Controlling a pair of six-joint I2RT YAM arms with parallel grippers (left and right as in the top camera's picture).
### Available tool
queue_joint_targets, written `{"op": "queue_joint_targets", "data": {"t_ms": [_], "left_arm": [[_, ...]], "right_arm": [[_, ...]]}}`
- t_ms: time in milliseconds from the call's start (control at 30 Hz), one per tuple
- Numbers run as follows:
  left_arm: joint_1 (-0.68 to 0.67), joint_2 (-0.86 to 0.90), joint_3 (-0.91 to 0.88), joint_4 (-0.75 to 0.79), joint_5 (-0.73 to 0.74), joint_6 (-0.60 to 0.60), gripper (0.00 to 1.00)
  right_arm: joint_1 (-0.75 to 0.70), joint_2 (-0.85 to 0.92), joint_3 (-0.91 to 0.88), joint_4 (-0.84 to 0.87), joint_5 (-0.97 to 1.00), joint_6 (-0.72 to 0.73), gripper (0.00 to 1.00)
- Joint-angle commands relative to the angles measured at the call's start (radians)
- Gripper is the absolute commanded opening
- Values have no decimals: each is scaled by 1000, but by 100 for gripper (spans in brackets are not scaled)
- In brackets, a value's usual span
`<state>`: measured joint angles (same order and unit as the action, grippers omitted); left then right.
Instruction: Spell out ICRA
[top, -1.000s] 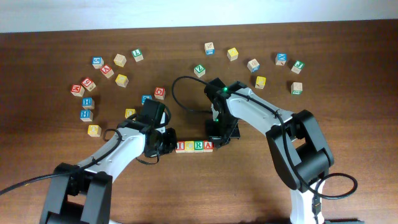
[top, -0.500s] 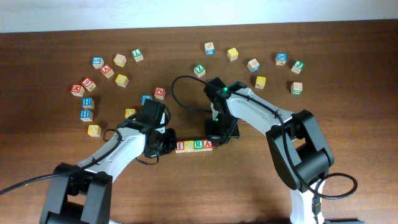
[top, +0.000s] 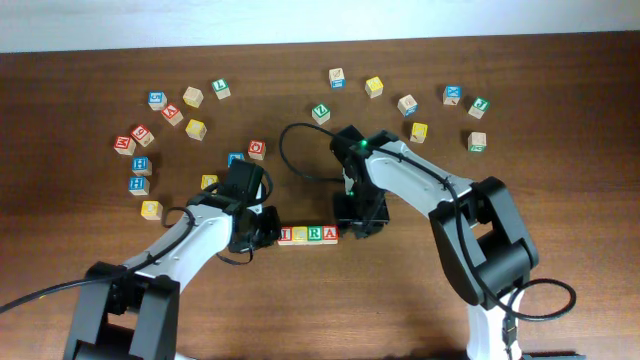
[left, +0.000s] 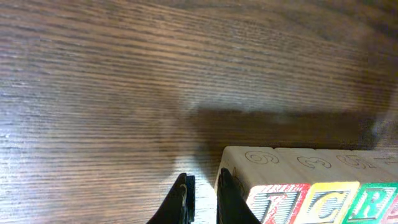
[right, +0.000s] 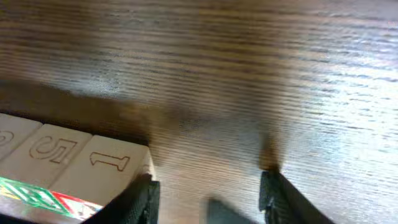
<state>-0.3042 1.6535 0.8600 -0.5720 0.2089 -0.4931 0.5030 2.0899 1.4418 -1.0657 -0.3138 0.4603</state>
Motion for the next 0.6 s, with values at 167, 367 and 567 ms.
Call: {"op": "queue_joint_targets", "data": {"t_ms": [167,367,567], "left_arm": [[-11,1,-1,-9,27,17,7],[-11,1,-1,-16,0,17,6],[6,1,22,-35,1,17,8]], "right_arm": [[12,-4,80,-88,92,-7,61],[11,-4,103,-102,123,-7,64],[-32,-5,183,-193,146,-8,66]]}}
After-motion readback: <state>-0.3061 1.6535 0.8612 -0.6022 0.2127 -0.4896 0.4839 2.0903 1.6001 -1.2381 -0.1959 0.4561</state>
